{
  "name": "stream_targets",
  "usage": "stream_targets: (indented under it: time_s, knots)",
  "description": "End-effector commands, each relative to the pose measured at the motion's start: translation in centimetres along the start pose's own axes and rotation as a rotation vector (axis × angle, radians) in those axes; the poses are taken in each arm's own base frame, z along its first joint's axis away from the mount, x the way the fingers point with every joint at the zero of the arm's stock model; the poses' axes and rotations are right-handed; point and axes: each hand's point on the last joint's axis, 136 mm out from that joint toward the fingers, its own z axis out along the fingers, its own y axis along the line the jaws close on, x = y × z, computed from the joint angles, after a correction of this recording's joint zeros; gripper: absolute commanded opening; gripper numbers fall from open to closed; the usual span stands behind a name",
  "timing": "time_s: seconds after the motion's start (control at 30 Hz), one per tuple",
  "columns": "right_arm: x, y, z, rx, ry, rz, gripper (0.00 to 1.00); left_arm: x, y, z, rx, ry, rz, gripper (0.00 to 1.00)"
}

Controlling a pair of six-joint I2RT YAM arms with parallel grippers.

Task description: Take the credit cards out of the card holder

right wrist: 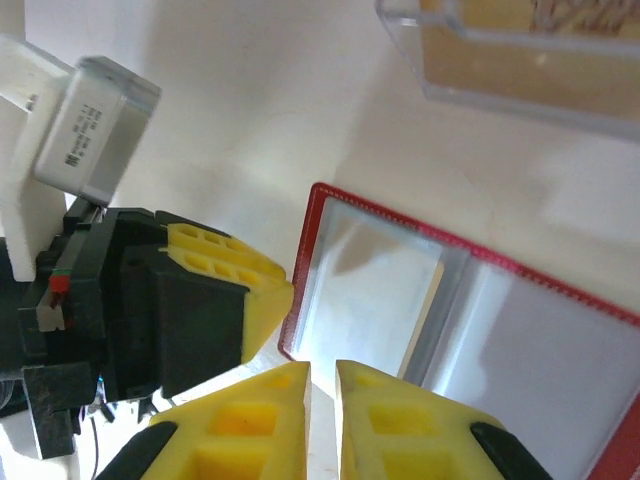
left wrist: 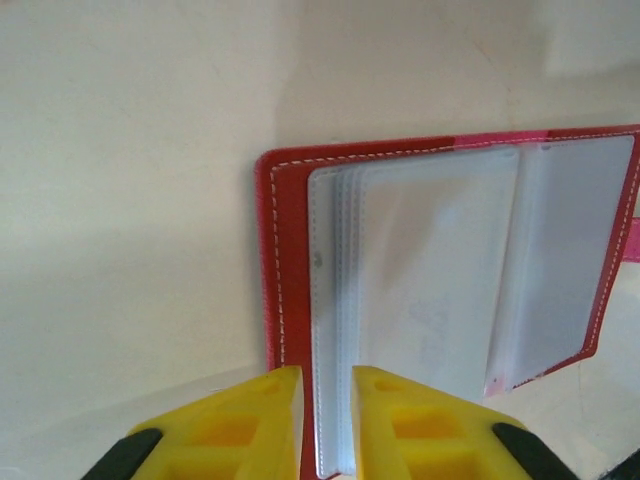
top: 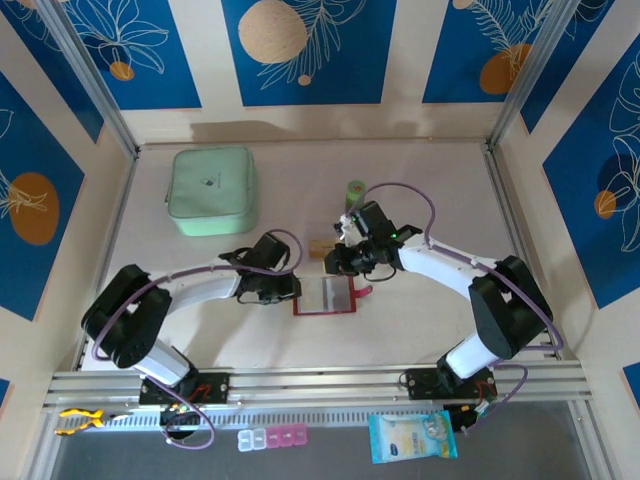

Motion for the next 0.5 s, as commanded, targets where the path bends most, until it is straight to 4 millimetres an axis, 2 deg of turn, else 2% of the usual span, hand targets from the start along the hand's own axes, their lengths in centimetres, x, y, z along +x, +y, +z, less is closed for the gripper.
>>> stream_targets:
  time_s: [0.0,0.17,0.47]
  knots:
    - [1.3,0.9,0.7,-0.053,0.049,0.135,0.16,-0.8,0.3,-0.2,-0.027,-0.009,-0.003,0.11]
    - [1.9,0.7,2.0,-0.049,0.066,0.166,0.20,-0.5,0.6,0.5,-0.020,0.011,-0.016,0.05]
    - [2.5,0.2,4.4,-0.029,0.126,0.221,0.21,0.0,1.4,1.2,-0.033,0.033,-0.027,0.03]
